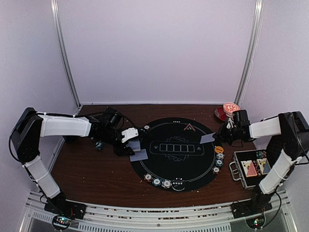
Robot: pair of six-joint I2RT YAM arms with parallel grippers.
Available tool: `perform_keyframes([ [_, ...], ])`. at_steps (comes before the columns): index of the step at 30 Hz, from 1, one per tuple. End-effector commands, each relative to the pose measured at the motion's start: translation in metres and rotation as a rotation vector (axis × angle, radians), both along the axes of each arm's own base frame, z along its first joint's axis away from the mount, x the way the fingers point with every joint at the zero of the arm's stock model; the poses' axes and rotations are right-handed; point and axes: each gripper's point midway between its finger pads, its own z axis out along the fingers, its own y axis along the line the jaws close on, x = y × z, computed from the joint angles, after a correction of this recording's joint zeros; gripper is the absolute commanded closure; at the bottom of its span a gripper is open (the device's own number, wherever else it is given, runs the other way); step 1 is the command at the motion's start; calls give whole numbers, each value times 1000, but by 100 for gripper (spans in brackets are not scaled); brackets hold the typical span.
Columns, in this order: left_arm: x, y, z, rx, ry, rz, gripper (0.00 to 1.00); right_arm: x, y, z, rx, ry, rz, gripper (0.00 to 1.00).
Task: Distribute texas hold em gaming equipment
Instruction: Distribute the poker card in the big blind area.
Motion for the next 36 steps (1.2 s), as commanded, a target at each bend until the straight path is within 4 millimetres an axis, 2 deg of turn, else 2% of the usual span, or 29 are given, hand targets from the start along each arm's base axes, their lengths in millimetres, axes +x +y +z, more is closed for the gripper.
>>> perform_keyframes([
  [1,3,-7,7,-35,-18,-19,39,4,-21,-10,-88,37,-31,100],
  [10,2,-8,6,-37,-13,-24,39,15,-41,-15,-153,53,-71,100],
  [12,1,-8,6,-37,-14,-26,39,17,-45,-16,-173,55,-79,97],
  [14,2,-8,6,-37,-14,-25,39,20,-46,-16,-185,53,-85,90],
  [17,1,-8,6,-37,-14,-26,39,21,-51,-15,-207,53,-97,74],
  [21,2,-8,5,-36,-12,-25,39,21,-57,-5,-231,24,-125,58],
  [24,2,-8,6,-36,-15,-25,39,20,-56,11,-223,-24,-138,55],
  [27,2,-8,5,-34,-13,-25,39,16,-54,35,-234,-89,-158,54],
  [29,1,-8,5,-34,-12,-25,39,12,-42,55,-234,-155,-145,52],
  [30,1,-8,5,-34,-13,-25,39,11,-30,72,-218,-215,-126,51],
  [33,2,-7,4,-31,-12,-24,39,1,22,105,-131,-345,-14,45],
  [36,2,-7,5,-31,-15,-24,39,-17,84,123,13,-424,119,42],
])
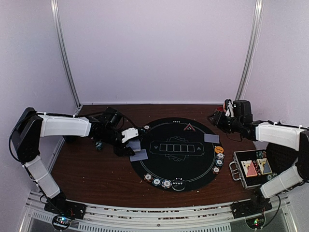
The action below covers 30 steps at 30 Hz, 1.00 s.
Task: Distribute texas hold em gaming equipment
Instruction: Distribute the poker card in the big blind area, then pick up the poker card from the face-down deck piles.
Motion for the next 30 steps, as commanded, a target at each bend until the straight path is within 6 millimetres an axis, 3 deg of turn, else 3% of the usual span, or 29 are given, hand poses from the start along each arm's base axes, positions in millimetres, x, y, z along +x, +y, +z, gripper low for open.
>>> perform_keyframes([
  [1,4,-6,5,-23,-23,-16,39,-22,77,23,165,-102,189,41],
  [10,1,-7,8,-30,-24,-28,39,-61,213,-2,373,-14,449,40],
  [15,-3,-9,9,-35,-28,-41,39,-68,267,-20,433,34,525,39],
  [22,-7,-10,10,-39,-26,-54,39,-68,319,-30,511,66,601,39],
  [30,-10,-10,10,-38,-26,-61,39,-65,353,-53,517,120,642,39],
])
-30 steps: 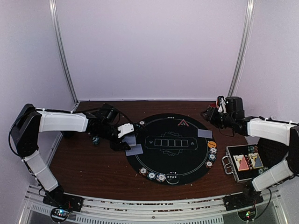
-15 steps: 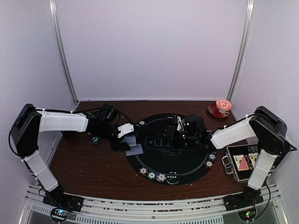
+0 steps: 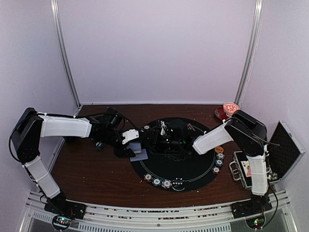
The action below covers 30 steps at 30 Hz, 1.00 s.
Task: Distribute texas hold em gaming equipment
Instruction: Pick up the poker card from the face-down deck piles.
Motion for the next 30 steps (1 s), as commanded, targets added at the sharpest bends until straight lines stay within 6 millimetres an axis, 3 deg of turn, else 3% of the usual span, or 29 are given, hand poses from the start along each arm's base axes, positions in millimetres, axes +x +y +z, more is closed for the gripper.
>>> perform_keyframes([
  [1,-2,-7,12,-40,-31,-31,39,-4,19,-2,30,9,43,39],
  [13,-2,-6,11,-36,-30,-28,39,-19,32,-9,30,7,109,39],
  [20,-2,-7,11,-34,-31,-29,39,-20,34,-34,-61,51,117,43],
  [25,-2,-7,10,-33,-31,-30,39,-12,25,-43,-120,73,63,50],
  [30,-2,-6,9,-31,-29,-28,39,0,3,-49,-171,93,-6,61],
])
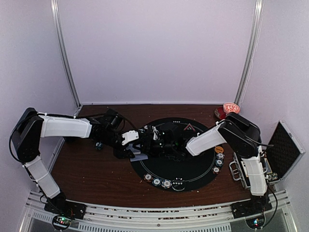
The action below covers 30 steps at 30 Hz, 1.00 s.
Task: Distribute texas hold em gaming equipment
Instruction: Pick up the poker card from the face-down deck piles.
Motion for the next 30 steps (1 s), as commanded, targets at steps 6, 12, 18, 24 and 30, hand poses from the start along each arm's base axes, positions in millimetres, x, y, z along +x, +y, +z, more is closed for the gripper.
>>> perform_keyframes([
  [6,1,-9,12,-43,-38,-27,39,15,-36,-21,-134,30,-101,72],
  [12,2,-8,12,-41,-39,-26,39,12,-33,-9,-95,16,-80,76],
  [18,2,-8,10,-37,-36,-25,39,3,-32,18,-11,2,-50,87],
  [24,2,-8,9,-35,-35,-24,39,-4,-36,32,38,-4,-40,98],
  [30,3,-8,8,-31,-35,-24,38,-11,-41,44,90,-6,-40,100],
])
